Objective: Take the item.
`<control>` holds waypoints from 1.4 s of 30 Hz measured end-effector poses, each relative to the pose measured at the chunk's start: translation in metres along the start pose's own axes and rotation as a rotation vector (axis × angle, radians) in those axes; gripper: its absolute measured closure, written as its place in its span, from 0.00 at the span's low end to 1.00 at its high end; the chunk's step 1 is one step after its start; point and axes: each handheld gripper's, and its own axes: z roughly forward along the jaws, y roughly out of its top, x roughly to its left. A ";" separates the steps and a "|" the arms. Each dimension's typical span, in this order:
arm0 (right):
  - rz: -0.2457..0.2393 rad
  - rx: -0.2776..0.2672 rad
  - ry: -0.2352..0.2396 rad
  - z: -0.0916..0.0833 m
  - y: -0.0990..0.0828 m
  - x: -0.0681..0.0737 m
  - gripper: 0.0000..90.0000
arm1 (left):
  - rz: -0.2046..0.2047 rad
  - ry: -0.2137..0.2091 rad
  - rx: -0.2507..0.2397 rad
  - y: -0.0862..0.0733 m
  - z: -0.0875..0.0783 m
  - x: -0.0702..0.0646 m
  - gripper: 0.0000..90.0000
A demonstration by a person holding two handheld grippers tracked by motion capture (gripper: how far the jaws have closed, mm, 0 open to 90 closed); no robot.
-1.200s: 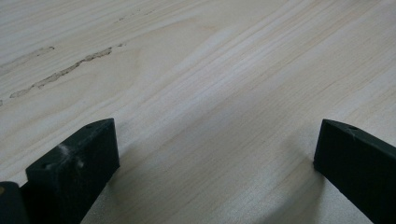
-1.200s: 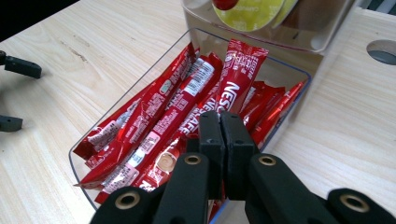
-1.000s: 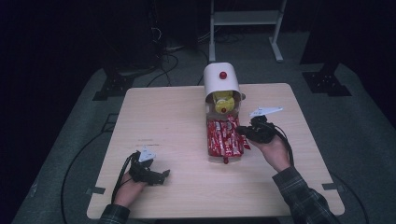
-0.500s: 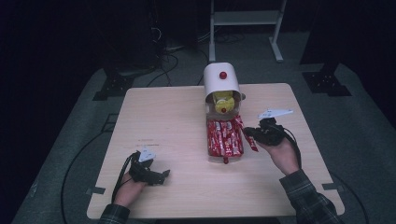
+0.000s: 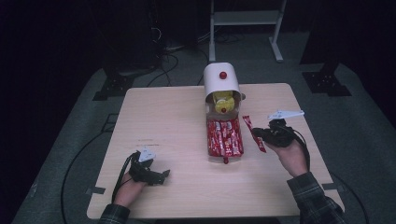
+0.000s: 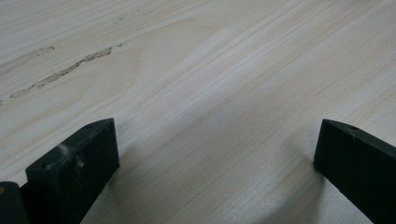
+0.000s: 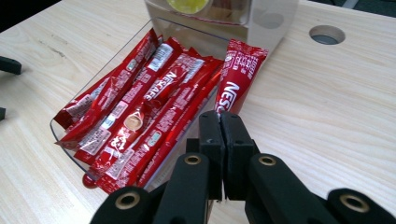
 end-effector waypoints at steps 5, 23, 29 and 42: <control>0.009 0.003 -0.013 -0.003 -0.005 -0.007 0.97 | 0.002 0.000 0.002 0.000 0.000 0.000 0.00; 0.046 0.049 -0.046 0.014 -0.024 -0.035 0.97 | 0.002 0.000 0.003 0.000 0.000 0.000 0.00; 0.043 0.069 -0.049 0.022 -0.029 -0.037 0.97 | 0.002 0.000 0.003 0.000 0.000 0.000 0.00; 0.034 0.122 -0.069 0.037 -0.038 -0.044 0.97 | 0.002 0.000 0.003 0.000 0.000 0.000 0.00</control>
